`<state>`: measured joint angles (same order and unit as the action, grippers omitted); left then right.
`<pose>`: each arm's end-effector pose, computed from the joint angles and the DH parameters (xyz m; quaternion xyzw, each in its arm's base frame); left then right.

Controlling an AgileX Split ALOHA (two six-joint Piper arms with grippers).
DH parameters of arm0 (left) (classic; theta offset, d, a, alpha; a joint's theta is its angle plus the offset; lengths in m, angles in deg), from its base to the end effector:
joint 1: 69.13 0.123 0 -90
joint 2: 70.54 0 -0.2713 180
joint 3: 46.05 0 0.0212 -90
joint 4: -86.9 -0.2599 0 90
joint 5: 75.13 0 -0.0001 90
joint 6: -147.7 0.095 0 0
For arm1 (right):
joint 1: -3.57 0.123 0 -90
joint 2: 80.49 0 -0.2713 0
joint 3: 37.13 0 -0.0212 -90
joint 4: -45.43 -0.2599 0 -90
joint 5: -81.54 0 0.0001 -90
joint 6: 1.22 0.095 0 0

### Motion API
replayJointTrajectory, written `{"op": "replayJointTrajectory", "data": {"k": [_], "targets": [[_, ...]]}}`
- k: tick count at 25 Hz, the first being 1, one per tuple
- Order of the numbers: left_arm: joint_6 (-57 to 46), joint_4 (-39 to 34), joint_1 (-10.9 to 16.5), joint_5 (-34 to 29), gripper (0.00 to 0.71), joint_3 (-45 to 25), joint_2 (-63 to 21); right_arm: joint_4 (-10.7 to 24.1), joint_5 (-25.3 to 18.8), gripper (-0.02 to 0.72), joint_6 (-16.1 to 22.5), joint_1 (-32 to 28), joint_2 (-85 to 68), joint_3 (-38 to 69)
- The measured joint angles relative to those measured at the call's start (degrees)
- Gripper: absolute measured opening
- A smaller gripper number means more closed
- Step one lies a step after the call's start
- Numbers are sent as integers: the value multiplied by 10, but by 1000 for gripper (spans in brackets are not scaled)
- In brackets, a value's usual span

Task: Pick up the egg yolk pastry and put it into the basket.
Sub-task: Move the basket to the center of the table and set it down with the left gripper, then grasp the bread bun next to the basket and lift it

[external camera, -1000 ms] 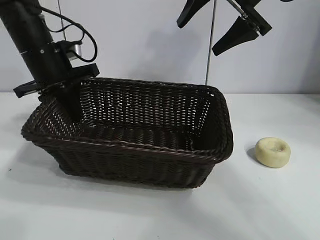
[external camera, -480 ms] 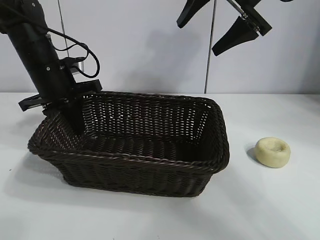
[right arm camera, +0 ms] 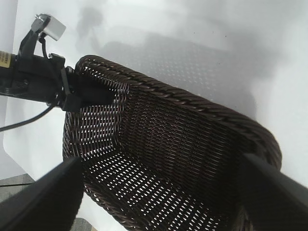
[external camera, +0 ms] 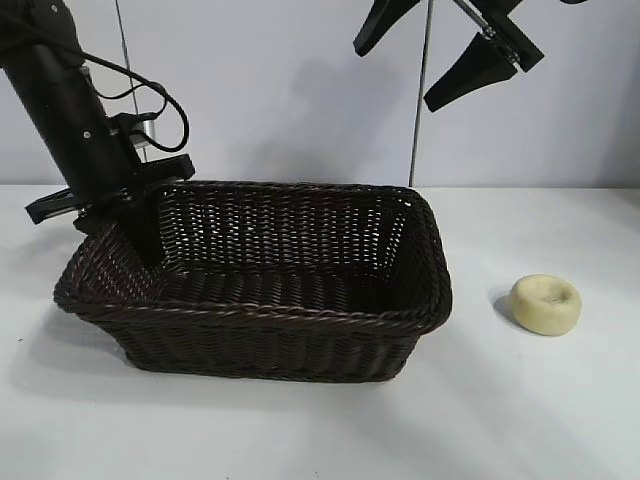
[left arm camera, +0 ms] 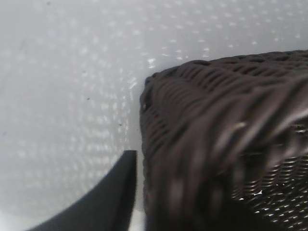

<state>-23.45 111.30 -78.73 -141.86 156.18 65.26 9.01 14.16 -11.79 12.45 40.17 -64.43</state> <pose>0.4315 -0.1096 0.1398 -0.0738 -0.9782 0.1939 0.0038 0.4181 0.1180 0.2897 -0.0890 0.9349 0.3021 0.1634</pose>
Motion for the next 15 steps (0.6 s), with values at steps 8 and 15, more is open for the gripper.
{"op": "replayJointTrajectory", "data": {"k": [8, 15], "targets": [[0, -39, 0, -21, 514, 0, -85, 0, 2, 624, 0, 0, 0, 0], [-2, -14, 0, -24, 514, 0, -172, 0, 5, 624, 0, 0, 0, 0]]}}
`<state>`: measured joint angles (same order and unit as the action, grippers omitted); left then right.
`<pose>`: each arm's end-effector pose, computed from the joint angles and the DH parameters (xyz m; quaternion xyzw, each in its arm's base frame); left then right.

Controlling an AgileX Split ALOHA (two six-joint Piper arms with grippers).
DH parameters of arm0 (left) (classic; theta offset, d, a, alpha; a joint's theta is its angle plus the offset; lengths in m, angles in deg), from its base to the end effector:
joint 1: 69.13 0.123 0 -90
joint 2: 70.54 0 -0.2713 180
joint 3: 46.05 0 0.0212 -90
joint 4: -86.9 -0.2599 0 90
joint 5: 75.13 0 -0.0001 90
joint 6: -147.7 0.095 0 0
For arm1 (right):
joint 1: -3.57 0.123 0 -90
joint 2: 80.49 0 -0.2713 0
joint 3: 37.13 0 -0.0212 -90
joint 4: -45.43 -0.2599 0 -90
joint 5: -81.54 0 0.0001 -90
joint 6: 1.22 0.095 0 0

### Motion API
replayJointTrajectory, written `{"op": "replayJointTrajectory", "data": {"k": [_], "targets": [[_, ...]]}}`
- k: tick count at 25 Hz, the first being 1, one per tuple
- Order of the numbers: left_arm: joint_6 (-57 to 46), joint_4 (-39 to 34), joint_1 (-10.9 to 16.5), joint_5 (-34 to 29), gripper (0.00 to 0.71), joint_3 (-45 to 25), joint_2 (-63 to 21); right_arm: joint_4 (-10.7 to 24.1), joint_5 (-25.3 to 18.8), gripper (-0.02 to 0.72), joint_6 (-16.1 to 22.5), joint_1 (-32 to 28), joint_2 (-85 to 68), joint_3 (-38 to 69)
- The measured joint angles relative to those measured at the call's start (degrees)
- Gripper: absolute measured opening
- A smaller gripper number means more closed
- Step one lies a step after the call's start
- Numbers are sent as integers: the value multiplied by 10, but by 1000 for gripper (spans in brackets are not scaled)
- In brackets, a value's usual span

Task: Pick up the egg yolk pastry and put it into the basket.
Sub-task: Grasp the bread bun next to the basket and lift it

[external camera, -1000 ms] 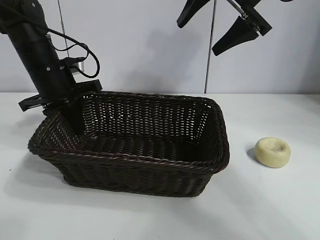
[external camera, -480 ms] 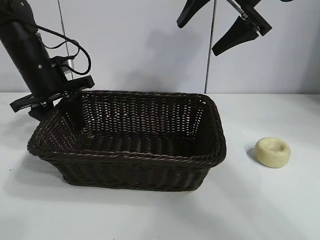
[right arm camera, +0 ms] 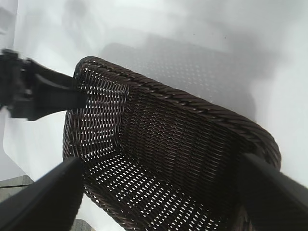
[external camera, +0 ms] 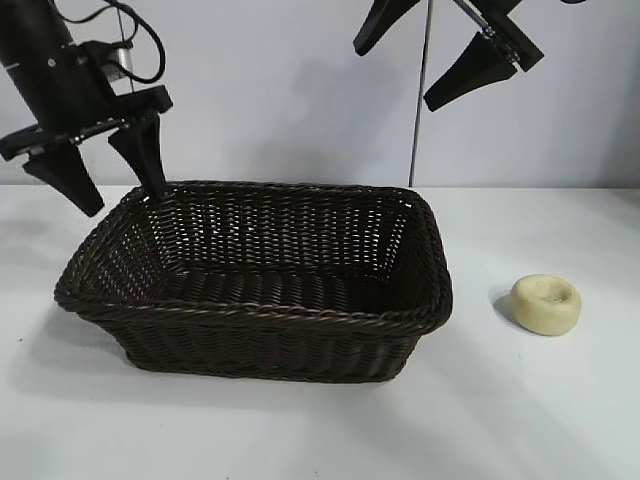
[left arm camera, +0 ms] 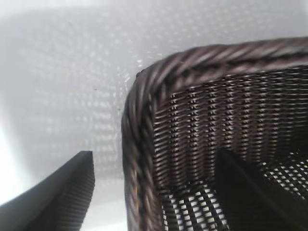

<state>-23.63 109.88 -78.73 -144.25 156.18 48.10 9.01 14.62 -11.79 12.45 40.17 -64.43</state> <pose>0.4035 -0.1034 0.2681 0.1079 0.9673 -0.1946 0.1218 0.4188 0.1180 0.2899 -0.0877 0.9345 0.3018 0.1671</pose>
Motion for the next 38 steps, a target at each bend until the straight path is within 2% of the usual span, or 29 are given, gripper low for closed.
{"op": "replayJointTrajectory", "data": {"k": [8, 12, 17, 24, 38], "targets": [[-2, 87, 0, 8, 514, -11, -50, 0, 0, 624, 0, 0, 0, 0], [-2, 142, -1, 35, 514, -69, -50, 0, 0, 624, 0, 0, 0, 0], [-2, 165, -15, 87, 513, -145, -50, 0, 0, 624, 0, 0, 0, 0], [19, 230, -20, 130, 513, -177, -71, 0, 0, 624, 0, 0, 0, 0], [24, 236, -20, 153, 513, -177, -83, 0, 0, 624, 0, 0, 0, 0]]}}
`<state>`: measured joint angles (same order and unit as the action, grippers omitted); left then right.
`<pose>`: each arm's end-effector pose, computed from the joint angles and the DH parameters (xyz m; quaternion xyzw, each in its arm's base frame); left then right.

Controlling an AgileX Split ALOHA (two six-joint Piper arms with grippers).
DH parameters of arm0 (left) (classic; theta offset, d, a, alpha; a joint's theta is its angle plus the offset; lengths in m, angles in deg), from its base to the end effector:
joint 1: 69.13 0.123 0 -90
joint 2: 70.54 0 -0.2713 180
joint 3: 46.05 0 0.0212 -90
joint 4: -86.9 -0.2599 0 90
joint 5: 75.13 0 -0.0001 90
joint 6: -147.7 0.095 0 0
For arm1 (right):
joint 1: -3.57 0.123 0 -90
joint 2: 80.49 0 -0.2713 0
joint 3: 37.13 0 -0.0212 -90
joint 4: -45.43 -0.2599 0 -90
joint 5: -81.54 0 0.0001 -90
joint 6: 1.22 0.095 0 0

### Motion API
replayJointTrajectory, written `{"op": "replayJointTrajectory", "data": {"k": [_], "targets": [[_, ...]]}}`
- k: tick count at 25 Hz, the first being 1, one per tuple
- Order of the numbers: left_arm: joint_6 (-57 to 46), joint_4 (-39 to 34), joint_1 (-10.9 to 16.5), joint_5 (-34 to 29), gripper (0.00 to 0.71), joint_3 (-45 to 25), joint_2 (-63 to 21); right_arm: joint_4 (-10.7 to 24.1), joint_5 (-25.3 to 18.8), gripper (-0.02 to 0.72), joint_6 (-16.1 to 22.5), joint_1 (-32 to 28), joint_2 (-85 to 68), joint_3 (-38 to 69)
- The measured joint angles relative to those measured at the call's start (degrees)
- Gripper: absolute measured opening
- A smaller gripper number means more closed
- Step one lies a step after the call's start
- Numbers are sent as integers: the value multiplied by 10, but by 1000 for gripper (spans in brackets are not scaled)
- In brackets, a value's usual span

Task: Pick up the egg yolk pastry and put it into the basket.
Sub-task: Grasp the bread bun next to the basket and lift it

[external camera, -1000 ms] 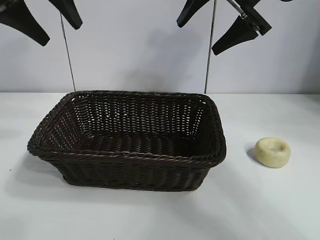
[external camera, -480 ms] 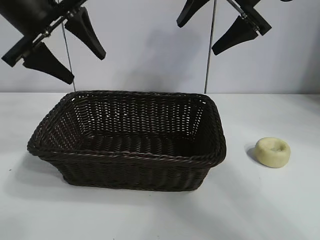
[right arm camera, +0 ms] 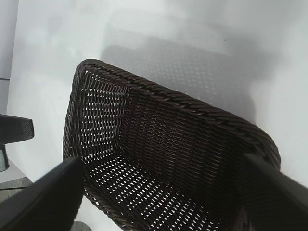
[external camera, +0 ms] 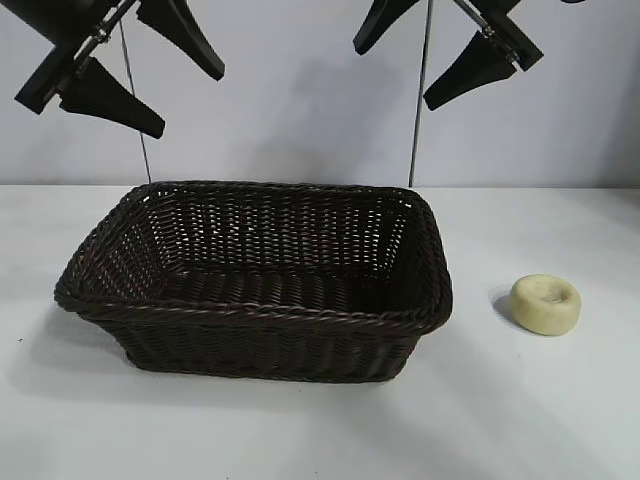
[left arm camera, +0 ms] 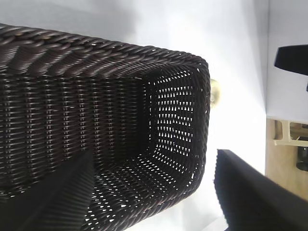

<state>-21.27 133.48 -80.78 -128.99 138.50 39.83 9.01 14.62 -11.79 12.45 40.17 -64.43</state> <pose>0.3704 -0.1333 0.2609 0.0080 0.9205 -0.3563 0.1601 0.4188 0.1180 0.2899 -0.0877 0.9345 0.3018 0.1671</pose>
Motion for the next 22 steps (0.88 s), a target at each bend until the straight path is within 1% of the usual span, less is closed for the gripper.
{"op": "replayJointTrajectory", "data": {"k": [3, 5, 10, 14, 17, 22], "targets": [[1, 0, 0, 2, 513, 0, 0, 0, -1, 624, 0, 0, 0, 0], [1, 0, 0, 2, 513, 0, 0, 1, -10, 624, 0, 0, 0, 0], [1, 0, 0, 2, 513, 0, 0, 26, -30, 624, 3, -10, 0, 0], [1, 0, 0, 2, 513, -1, 0, 59, -32, 624, 27, -37, 0, 0], [1, 0, 0, 2, 513, -1, 0, 92, -32, 624, 43, -56, 0, 0], [2, 0, 0, 2, 513, -1, 0, 144, -35, 624, 49, -60, 0, 0]]}}
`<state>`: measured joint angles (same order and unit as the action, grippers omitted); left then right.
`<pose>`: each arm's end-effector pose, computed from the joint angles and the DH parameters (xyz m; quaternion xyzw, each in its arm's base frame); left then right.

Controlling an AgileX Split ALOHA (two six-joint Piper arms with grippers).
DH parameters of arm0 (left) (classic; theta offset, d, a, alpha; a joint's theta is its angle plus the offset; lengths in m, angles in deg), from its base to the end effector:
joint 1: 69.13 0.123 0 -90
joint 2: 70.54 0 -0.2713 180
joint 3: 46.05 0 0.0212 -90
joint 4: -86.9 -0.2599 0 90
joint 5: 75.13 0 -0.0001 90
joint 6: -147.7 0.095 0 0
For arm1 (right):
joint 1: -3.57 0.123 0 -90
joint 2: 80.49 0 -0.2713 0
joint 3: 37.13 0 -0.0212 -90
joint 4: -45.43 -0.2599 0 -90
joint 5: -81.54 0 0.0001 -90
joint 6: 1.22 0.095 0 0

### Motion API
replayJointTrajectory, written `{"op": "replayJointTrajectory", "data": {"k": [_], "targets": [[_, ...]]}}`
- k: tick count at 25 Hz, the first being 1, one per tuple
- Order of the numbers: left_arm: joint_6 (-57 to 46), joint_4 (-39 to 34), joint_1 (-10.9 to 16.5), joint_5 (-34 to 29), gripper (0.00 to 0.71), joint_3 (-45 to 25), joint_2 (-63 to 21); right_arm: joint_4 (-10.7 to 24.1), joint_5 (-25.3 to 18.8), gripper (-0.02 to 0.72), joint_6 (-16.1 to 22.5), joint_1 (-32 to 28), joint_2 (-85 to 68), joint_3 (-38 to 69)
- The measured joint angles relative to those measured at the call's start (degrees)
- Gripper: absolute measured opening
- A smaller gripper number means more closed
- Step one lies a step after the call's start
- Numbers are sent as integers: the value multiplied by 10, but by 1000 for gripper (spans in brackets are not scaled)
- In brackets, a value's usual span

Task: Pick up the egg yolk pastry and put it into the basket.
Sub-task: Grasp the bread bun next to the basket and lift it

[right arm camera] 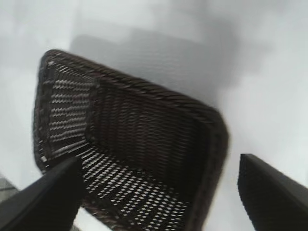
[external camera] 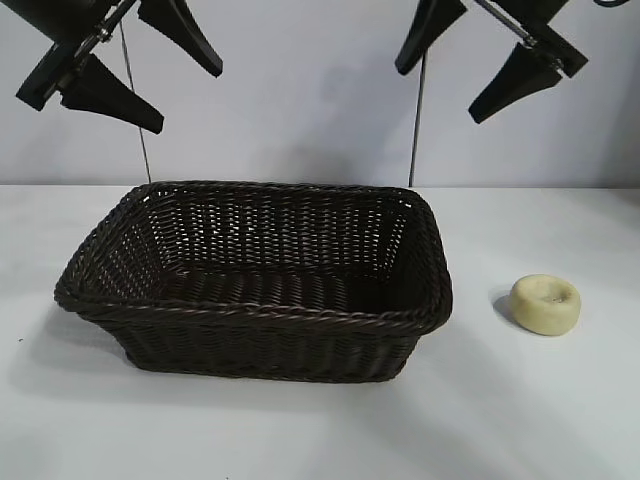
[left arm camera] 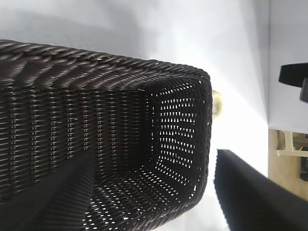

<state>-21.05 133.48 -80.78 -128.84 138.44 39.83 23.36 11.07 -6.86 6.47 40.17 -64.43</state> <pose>0.3705 -0.1332 0.2606 0.0091 0.9205 -0.3557 0.1615 0.4235 0.0552 0.2776 -0.0345 0.9719 0.1842 0.1425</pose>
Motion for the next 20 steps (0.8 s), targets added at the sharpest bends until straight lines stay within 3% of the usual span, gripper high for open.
{"op": "replayJointTrajectory", "data": {"k": [12, 20], "targets": [[0, 0, 0, -5, 513, 0, 0, 80, 0, 624, -2, 0, -62, 95], [0, 0, 0, -5, 513, 0, 0, 102, 12, 624, -13, 0, -70, 195]]}}
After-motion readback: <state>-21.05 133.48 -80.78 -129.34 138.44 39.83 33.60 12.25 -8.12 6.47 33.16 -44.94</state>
